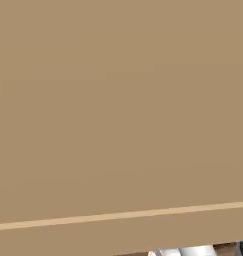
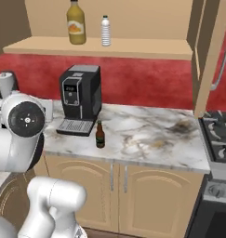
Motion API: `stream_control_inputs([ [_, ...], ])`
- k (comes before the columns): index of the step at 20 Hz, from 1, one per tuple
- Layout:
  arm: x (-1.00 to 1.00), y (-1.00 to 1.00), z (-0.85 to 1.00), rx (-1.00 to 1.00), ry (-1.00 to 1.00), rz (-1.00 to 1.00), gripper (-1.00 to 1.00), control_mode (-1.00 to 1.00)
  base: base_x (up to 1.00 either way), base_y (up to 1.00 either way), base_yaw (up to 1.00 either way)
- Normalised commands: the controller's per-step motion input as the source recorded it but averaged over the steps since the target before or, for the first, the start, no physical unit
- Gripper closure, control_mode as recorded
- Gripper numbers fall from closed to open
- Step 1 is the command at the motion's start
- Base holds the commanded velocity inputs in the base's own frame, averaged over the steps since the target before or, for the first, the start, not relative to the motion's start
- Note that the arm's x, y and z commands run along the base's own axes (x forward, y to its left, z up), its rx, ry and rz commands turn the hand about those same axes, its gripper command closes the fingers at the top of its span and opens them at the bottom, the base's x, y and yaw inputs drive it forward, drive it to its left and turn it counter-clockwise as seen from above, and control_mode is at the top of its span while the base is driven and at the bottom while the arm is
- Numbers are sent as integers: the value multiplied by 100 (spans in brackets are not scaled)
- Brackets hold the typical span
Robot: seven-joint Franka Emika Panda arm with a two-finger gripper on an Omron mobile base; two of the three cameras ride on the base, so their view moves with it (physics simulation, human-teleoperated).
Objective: Sort all alcoholic drinks to one cabinet, and non-alcoholic drinks to the other.
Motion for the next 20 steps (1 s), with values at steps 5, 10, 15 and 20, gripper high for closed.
stream_control_inputs([
  [5,0,0,0,0,0,0,100,100,-79,-27,-8],
  [10,0,0,0,0,0,0,100,100,-36,-25,-4],
  [15,0,0,0,0,0,0,100,100,26,-56,0],
  [20,0,0,0,0,0,0,100,100,37,-67,0],
])
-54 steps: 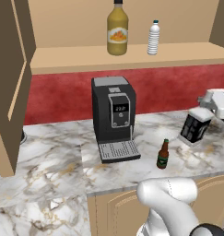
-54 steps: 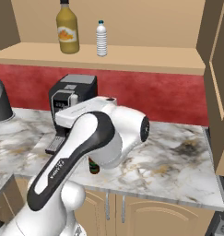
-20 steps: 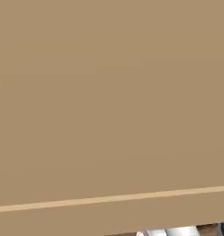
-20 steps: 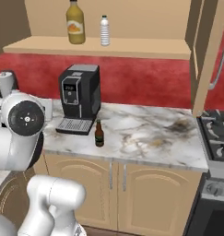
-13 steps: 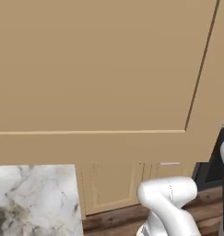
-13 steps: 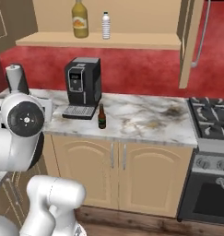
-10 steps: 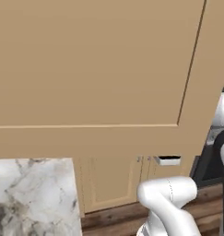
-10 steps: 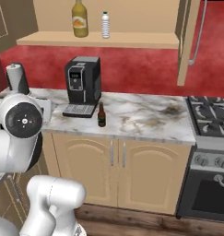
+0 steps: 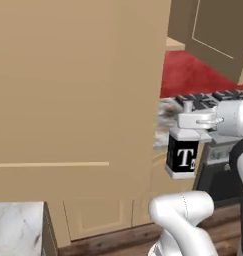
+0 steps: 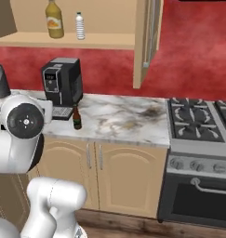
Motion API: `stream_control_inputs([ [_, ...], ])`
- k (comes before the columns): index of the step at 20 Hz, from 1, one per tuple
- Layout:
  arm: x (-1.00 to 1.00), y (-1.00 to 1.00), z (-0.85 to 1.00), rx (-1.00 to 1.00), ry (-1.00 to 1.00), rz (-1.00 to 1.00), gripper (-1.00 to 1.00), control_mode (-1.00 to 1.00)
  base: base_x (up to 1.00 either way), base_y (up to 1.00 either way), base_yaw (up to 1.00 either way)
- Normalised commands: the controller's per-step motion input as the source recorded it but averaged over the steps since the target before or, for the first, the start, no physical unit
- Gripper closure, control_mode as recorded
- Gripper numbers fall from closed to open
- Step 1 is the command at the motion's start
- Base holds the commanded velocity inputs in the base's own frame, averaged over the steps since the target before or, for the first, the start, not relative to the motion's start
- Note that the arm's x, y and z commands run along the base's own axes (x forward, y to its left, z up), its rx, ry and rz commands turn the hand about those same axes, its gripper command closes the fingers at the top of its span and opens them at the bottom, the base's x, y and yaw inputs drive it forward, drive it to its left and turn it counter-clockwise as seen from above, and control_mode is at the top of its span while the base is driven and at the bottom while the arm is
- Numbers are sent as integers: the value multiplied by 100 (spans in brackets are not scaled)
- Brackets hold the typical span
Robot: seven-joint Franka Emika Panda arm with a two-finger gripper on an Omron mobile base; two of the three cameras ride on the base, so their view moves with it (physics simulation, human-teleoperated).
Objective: Sort all alcoholic drinks to one cabinet, and non-alcoholic drinks to the other.
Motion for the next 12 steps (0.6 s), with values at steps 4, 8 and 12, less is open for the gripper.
stream_control_inputs([
  [4,0,0,0,0,0,0,100,100,16,-8,24],
  [8,0,0,0,0,0,0,100,100,13,1,37],
  [12,0,0,0,0,0,0,100,100,39,2,51],
])
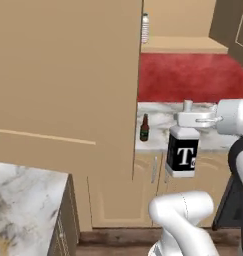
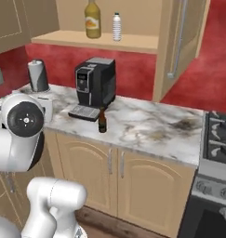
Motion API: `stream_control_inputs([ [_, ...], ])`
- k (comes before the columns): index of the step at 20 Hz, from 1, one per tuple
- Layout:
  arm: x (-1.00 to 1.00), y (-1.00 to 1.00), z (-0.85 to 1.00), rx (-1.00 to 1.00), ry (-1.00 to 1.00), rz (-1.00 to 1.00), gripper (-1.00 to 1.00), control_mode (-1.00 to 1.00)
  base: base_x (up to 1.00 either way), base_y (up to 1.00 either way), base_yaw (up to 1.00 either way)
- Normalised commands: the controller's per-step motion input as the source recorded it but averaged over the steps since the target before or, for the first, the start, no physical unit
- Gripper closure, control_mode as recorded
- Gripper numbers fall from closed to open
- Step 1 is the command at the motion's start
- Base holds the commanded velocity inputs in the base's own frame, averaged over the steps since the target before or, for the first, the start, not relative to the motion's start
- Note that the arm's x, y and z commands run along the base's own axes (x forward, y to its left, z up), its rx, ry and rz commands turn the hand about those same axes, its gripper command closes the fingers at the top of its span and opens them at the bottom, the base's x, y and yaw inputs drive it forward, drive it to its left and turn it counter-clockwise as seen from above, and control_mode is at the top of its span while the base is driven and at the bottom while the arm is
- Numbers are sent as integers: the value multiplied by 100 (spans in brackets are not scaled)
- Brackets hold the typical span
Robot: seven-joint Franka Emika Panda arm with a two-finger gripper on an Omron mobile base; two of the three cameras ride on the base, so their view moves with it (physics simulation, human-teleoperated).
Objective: Sort all alcoholic drinks to one cabinet, and non-alcoholic drinks to the other.
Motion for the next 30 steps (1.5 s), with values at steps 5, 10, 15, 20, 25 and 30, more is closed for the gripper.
stream_control_inputs([
  [5,0,0,0,0,0,0,100,100,55,0,56],
  [10,0,0,0,0,0,0,100,100,51,0,53],
  [15,0,0,0,0,0,0,100,100,39,0,49],
  [20,0,0,0,0,0,0,100,100,-31,-17,32],
  [25,0,0,0,0,0,0,100,100,-72,-21,13],
  [30,0,0,0,0,0,0,100,100,-56,-6,13],
])
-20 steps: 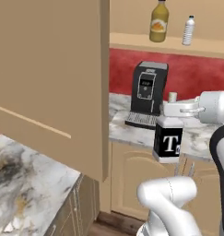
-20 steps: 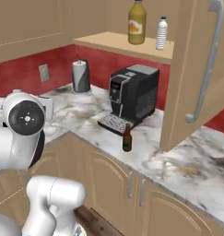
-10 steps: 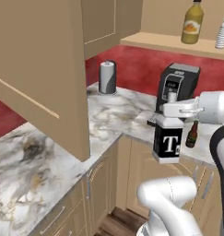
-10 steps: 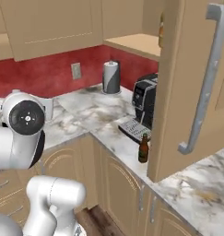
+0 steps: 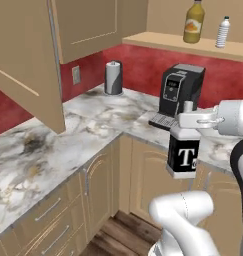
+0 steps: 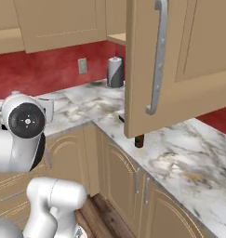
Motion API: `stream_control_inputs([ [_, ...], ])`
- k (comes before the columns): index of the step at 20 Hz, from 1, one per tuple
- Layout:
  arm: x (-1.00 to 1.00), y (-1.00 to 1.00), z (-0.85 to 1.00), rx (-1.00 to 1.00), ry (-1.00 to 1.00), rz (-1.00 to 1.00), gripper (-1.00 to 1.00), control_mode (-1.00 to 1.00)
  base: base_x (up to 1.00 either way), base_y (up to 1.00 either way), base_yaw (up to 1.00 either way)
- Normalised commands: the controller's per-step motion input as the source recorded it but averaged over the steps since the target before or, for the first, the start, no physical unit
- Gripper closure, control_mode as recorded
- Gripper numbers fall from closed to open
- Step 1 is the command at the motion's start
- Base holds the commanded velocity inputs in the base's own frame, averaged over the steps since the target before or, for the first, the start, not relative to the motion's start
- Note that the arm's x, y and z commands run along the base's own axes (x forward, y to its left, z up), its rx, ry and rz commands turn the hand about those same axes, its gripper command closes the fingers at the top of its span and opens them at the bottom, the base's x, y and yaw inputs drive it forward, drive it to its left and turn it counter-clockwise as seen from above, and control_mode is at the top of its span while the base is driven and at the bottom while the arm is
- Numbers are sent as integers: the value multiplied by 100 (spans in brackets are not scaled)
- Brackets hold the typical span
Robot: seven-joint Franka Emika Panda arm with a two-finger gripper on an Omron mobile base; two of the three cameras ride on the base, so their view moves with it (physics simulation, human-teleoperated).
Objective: Sort all alcoholic drinks to one cabinet, and non-alcoholic drinks to the other.
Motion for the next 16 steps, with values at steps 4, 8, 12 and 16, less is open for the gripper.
stream_control_inputs([
  [4,0,0,0,0,0,0,100,100,-39,24,15],
  [8,0,0,0,0,0,0,100,100,-20,52,35],
  [12,0,0,0,0,0,0,100,100,-17,62,38],
  [16,0,0,0,0,0,0,100,100,-15,55,38],
])
